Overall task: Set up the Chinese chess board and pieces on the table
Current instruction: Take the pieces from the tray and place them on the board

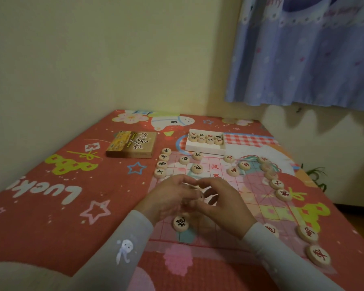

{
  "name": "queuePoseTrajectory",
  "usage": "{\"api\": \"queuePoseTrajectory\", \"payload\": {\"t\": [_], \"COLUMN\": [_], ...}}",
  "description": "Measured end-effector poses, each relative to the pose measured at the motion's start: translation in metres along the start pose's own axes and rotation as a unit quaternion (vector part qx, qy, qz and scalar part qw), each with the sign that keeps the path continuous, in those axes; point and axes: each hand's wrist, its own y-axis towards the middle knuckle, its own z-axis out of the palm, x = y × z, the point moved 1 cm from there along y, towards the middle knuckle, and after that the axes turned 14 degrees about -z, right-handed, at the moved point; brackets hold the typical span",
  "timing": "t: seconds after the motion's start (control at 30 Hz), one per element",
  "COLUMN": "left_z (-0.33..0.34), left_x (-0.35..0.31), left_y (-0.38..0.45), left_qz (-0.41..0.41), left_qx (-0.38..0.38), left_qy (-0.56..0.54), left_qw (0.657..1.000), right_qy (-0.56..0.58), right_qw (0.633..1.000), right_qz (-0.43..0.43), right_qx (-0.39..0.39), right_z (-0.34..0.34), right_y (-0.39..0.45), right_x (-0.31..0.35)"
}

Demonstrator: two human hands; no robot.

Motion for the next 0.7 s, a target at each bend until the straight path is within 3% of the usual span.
{"api": "queuePoseTrajectory", "payload": {"t": [0.13, 0.37, 0.7], "left_z": [0.007, -0.006, -0.009], "left_x": [0.001, -0.012, -0.016], "left_y": [0.005, 0.011, 0.014], "left_qz": [-0.008, 0.023, 0.028], "left_qx": [0.007, -0.106, -0.133], "left_qy": [0.001, -0.085, -0.086], "left_qw": [1.0, 0.99, 0.987], "right_qy": [-0.038, -0.037, -0.034], "right_qw": [0.999, 0.998, 0.998], "right_qz": [0.008, 0.049, 0.059], "right_qx": [-0.012, -0.03, -0.013], "right_z": [-0.006, -0.021, -0.02], "right_y": [-0.005, -0.012, -0.012], "right_x": [-0.004, -0.013, -0.015]}}
